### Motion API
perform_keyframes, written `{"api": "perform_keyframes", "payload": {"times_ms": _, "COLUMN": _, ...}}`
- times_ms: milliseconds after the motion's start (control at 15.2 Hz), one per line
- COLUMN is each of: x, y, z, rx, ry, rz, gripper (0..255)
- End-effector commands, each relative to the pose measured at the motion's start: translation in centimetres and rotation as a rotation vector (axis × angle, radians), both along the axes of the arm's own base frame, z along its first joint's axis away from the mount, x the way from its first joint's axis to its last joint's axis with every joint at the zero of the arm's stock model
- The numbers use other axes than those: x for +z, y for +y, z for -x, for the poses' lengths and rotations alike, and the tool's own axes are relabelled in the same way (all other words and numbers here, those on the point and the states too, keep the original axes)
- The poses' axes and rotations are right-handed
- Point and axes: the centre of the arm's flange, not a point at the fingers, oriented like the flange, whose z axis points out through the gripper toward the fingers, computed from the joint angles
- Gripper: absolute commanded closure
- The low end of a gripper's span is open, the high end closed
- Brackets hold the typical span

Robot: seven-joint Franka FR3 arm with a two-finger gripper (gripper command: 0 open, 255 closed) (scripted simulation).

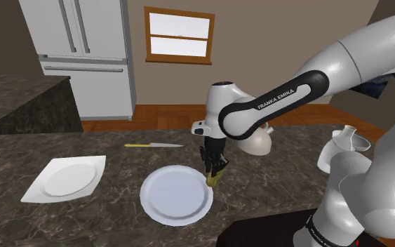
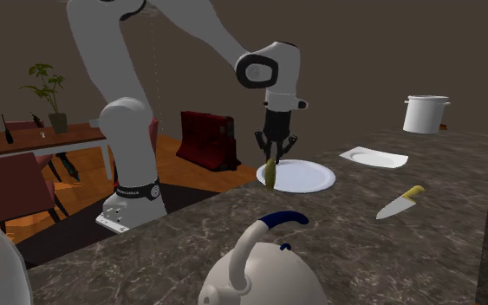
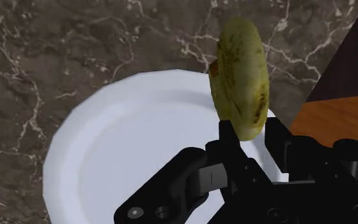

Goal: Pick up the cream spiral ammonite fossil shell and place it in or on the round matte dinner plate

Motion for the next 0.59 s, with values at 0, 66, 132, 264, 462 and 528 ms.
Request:
{"api": "perform_keyframes", "payload": {"times_ms": 0, "x": -0.2, "y": 2.6, "z": -0.9, "rx": 0.000, "ry": 0.007, "rz": 0.003, "gripper": 255}}
{"api": "perform_keyframes", "payload": {"times_ms": 66, "x": -0.2, "y": 3.8, "z": -1.5, "rx": 0.000, "ry": 0.007, "rz": 0.003, "gripper": 255}}
{"api": "perform_keyframes", "payload": {"times_ms": 132, "x": -0.2, "y": 5.0, "z": -2.0, "rx": 0.000, "ry": 0.007, "rz": 0.003, "gripper": 255}}
{"api": "perform_keyframes", "payload": {"times_ms": 264, "x": -0.1, "y": 7.4, "z": -3.1, "rx": 0.000, "ry": 0.007, "rz": 0.003, "gripper": 255}}
{"api": "perform_keyframes", "payload": {"times_ms": 462, "x": 0.0, "y": 11.0, "z": -4.8, "rx": 0.000, "ry": 0.007, "rz": 0.003, "gripper": 255}}
{"api": "perform_keyframes", "payload": {"times_ms": 528, "x": 0.1, "y": 12.2, "z": -5.3, "rx": 0.000, "ry": 0.007, "rz": 0.003, "gripper": 255}}
